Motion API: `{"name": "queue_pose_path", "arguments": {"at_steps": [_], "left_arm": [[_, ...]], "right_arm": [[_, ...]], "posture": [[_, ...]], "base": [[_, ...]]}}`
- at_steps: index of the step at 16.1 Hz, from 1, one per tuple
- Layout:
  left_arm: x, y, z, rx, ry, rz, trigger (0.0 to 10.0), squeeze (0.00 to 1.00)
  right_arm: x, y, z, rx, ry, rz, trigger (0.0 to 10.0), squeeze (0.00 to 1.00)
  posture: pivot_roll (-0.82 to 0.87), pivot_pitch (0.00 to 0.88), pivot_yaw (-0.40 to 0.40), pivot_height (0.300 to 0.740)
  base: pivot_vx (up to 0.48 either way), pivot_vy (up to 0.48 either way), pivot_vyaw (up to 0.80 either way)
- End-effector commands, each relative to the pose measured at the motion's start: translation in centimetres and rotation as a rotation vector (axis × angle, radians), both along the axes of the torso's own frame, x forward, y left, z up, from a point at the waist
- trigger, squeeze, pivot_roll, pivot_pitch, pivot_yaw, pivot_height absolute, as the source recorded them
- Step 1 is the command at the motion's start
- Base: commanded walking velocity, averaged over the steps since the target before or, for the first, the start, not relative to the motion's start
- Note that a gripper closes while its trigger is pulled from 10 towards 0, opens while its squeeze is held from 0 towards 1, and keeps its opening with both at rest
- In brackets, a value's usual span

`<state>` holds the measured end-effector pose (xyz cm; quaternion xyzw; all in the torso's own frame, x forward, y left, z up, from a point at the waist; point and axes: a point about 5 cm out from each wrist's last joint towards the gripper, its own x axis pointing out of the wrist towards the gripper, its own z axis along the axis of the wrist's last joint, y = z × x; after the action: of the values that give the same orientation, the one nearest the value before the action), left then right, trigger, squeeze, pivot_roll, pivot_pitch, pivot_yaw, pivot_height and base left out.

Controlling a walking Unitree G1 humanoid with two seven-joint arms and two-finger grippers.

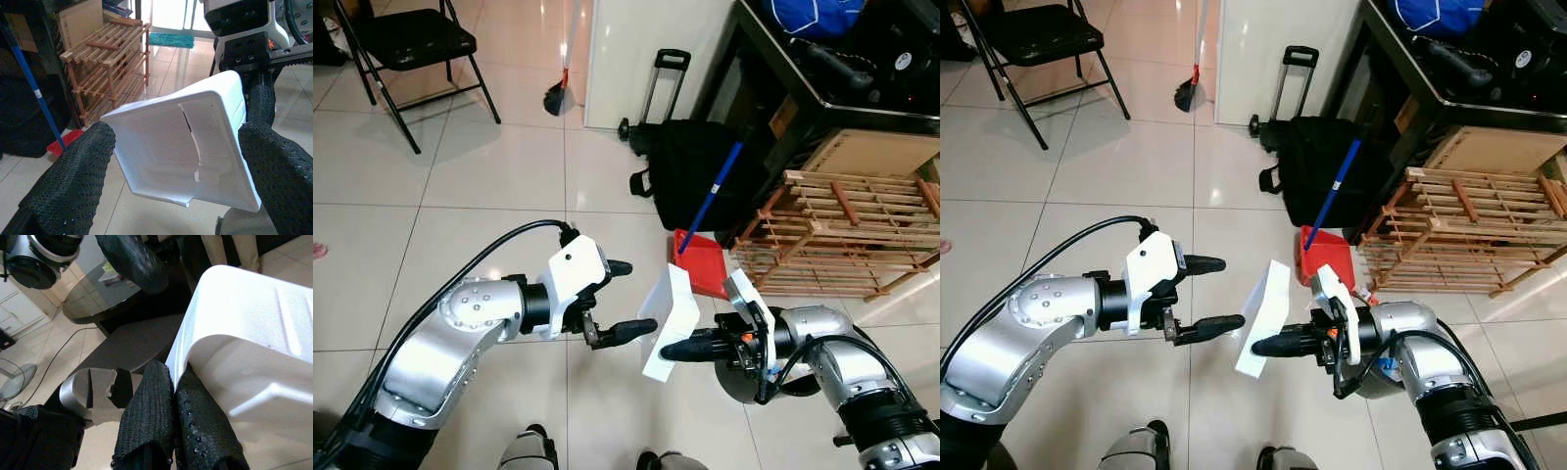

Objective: Picking trash to rubbish bin

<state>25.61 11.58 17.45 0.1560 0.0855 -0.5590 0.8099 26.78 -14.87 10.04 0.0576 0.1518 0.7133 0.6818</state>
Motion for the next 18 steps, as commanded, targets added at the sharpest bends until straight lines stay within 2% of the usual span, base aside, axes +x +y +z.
{"name": "queue_pose_path", "arguments": {"at_steps": [1, 7, 9, 16, 18], "left_arm": [[-0.1, -0.6, 0.3, -0.01, -0.004, -0.025, 10.0, 0.0], [-0.2, -1.0, 0.7, -0.048, 0.008, -0.042, 10.0, 0.0], [-0.3, -1.4, 1.1, -0.095, 0.031, -0.066, 10.0, 0.0], [-0.7, -2.3, 1.7, -0.177, 0.085, -0.112, 10.0, 0.0], [-0.6, -2.3, 1.7, -0.178, 0.087, -0.112, 9.3, 0.0]], "right_arm": [[-0.1, -0.6, 0.5, 0.005, -0.007, 0.013, 10.0, 0.42], [-0.3, 0.2, 0.8, 0.042, -0.005, 0.02, 10.0, 0.42], [-0.5, 0.5, 0.9, 0.055, -0.004, 0.03, 10.0, 0.42], [-0.8, 1.1, 1.0, 0.069, 0.003, 0.04, 10.0, 0.44], [-0.7, 1.1, 1.0, 0.067, 0.003, 0.04, 10.0, 0.44]], "posture": [[-0.03, 0.15, -0.15, 0.74], [-0.03, 0.143, -0.149, 0.74], [-0.04, 0.139, -0.147, 0.74], [-0.04, 0.136, -0.147, 0.74], [-0.04, 0.141, -0.15, 0.74]], "base": [[0.0, 0.0, 0.0], [0.0, 0.0, 0.0], [0.0, 0.0, 0.0], [0.0, 0.0, 0.0], [0.0, 0.0, 0.0]]}}
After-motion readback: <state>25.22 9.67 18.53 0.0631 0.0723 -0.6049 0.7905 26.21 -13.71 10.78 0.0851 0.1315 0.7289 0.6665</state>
